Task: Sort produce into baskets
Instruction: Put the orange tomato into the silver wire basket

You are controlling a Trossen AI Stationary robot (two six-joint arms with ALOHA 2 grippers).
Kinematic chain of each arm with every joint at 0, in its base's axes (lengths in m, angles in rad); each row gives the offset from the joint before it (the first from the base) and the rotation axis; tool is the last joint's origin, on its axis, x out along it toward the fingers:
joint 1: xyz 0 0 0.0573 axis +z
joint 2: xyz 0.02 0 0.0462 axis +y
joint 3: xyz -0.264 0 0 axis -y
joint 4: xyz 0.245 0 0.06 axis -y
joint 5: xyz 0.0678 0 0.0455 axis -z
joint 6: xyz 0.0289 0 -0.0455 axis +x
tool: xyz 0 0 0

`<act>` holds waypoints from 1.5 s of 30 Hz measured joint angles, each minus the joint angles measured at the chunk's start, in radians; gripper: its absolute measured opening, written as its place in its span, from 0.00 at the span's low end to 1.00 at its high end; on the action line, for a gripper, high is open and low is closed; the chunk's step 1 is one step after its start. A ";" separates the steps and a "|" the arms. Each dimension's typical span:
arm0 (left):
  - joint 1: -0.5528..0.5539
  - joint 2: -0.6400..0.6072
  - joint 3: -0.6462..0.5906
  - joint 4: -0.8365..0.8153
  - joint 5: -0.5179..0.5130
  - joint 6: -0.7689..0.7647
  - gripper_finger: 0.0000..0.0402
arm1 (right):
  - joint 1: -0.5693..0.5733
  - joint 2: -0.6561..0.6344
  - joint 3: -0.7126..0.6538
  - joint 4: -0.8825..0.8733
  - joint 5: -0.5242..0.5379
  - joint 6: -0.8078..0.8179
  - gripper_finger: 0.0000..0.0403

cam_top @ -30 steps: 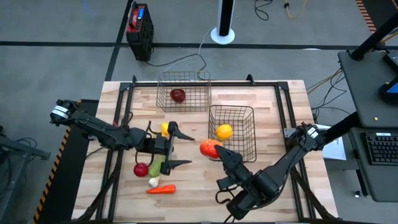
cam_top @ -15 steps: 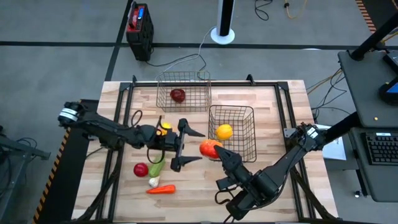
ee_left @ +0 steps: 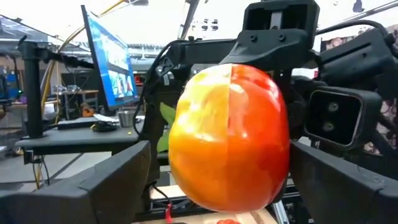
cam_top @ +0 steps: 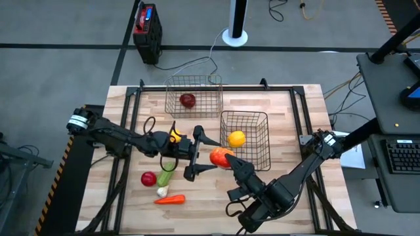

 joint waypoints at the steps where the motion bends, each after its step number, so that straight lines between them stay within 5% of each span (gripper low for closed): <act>1: 0.000 0.000 0.000 0.005 0.004 0.000 0.86 | 0.000 0.000 0.000 0.000 0.000 0.000 0.80; 13: 0.000 0.000 0.000 0.026 0.036 -0.001 0.59 | 0.000 0.000 0.000 0.002 -0.010 0.015 0.81; 45: 0.001 -0.050 -0.002 0.032 -0.024 -0.003 0.59 | -0.002 -0.017 0.000 0.005 0.033 0.170 0.87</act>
